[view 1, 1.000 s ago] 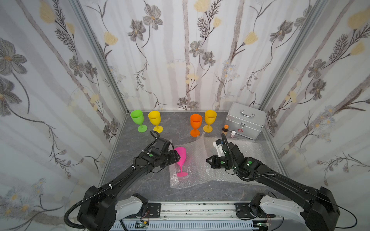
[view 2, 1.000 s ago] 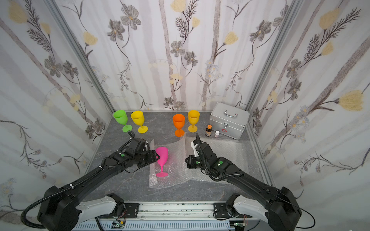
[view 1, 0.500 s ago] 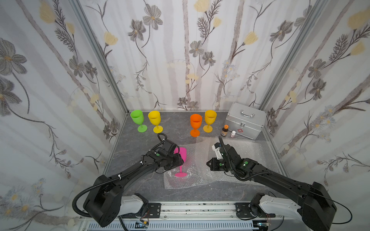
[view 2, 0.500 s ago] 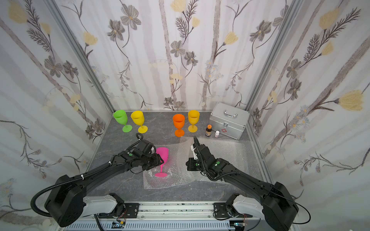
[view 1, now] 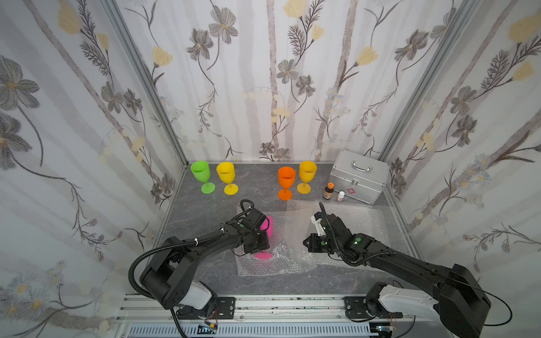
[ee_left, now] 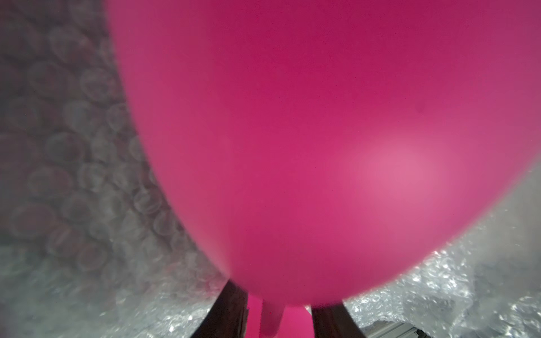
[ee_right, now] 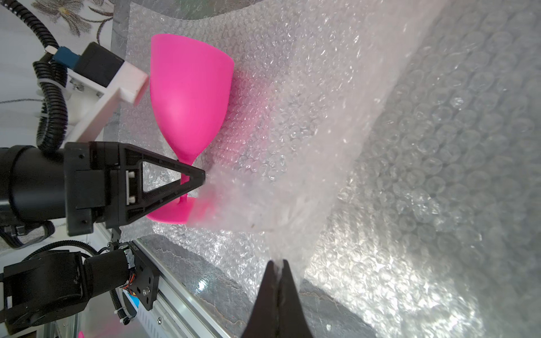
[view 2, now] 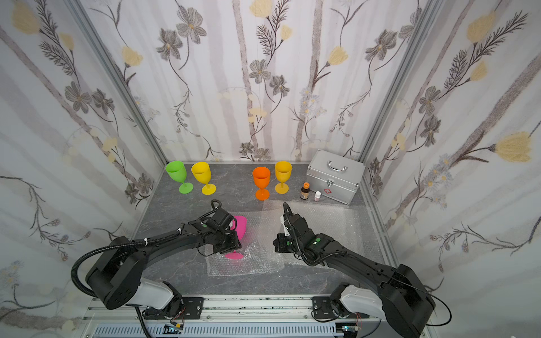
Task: Unpack wine glasses from bubble wrap
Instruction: Pick up the wine glass from the bubble wrap.
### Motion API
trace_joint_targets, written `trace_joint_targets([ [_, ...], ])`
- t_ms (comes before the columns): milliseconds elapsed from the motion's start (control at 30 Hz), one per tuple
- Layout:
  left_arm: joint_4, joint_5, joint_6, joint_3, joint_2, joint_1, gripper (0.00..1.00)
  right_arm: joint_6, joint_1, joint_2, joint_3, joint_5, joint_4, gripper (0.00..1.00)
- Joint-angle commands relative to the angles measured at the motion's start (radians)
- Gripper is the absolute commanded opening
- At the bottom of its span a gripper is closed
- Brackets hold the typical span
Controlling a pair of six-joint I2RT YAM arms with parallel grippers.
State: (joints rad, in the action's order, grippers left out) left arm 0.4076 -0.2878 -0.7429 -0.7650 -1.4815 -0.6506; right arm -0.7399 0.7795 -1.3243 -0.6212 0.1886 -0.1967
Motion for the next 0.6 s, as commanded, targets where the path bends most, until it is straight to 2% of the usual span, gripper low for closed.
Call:
trace_joint_targets([
  [0, -0.005, 0.015, 0.026, -0.014, -0.025, -0.004, 0.33, -0.010, 0.001, -0.006, 0.005, -0.011, 0.043, 0.00],
  [133, -0.010, 0.016, 0.034, -0.017, -0.047, -0.007, 0.23, -0.010, 0.001, -0.009, 0.021, -0.012, 0.048, 0.00],
  [267, -0.010, 0.014, 0.043, -0.020, -0.050, -0.009, 0.14, -0.008, -0.041, -0.009, 0.043, -0.009, 0.049, 0.00],
  [333, -0.008, 0.017, 0.047, -0.020, -0.042, -0.010, 0.12, -0.006, -0.048, -0.003, 0.049, -0.009, 0.050, 0.04],
  [433, -0.009, 0.021, 0.063, -0.020, -0.019, -0.013, 0.10, -0.003, -0.062, 0.013, 0.057, -0.005, 0.039, 0.15],
  [567, -0.010, 0.032, 0.093, -0.017, 0.027, -0.014, 0.08, 0.006, -0.093, 0.055, 0.068, -0.005, 0.009, 0.21],
])
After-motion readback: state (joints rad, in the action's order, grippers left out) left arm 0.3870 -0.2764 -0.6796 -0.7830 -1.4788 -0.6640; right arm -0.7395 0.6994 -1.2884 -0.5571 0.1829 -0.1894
